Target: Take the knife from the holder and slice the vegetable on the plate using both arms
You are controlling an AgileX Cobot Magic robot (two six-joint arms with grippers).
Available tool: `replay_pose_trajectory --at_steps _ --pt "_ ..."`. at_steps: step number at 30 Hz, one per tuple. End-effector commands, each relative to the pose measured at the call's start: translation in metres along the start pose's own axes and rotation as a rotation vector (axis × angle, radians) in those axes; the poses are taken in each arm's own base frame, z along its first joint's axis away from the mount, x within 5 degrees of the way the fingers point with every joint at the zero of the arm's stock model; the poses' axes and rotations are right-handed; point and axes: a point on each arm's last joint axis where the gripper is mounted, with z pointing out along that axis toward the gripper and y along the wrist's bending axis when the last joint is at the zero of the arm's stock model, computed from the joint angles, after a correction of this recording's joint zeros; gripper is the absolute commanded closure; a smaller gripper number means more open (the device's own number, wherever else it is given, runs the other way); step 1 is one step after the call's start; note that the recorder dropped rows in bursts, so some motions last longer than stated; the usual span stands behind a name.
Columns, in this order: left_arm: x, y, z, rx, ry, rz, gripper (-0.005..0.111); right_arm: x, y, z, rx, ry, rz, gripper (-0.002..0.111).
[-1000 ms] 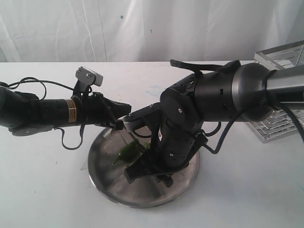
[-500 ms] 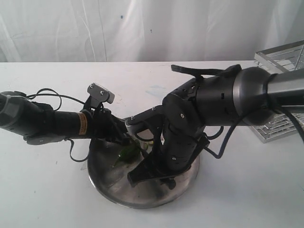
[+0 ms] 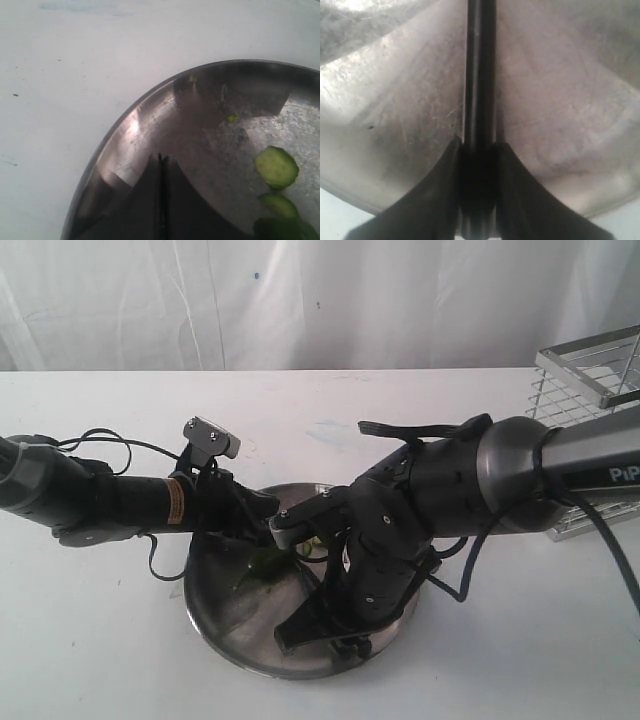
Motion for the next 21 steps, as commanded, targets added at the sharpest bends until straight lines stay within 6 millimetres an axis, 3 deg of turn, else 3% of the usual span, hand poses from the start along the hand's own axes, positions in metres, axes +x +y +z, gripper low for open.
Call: replay_pose_trajectory --at_steps 1,9,21 --pt "0.027 0.003 0.004 -0.043 0.156 0.03 0.107 0.006 -0.003 0.01 0.007 0.04 0.016 0.108" --pt "0.027 0.003 0.004 -0.045 0.157 0.024 0.107 0.013 -0.008 0.008 0.029 0.132 -0.011 0.108" --pt "0.028 0.001 0.004 -0.016 0.169 0.038 0.107 0.01 -0.018 0.009 0.128 0.114 -0.142 0.108"
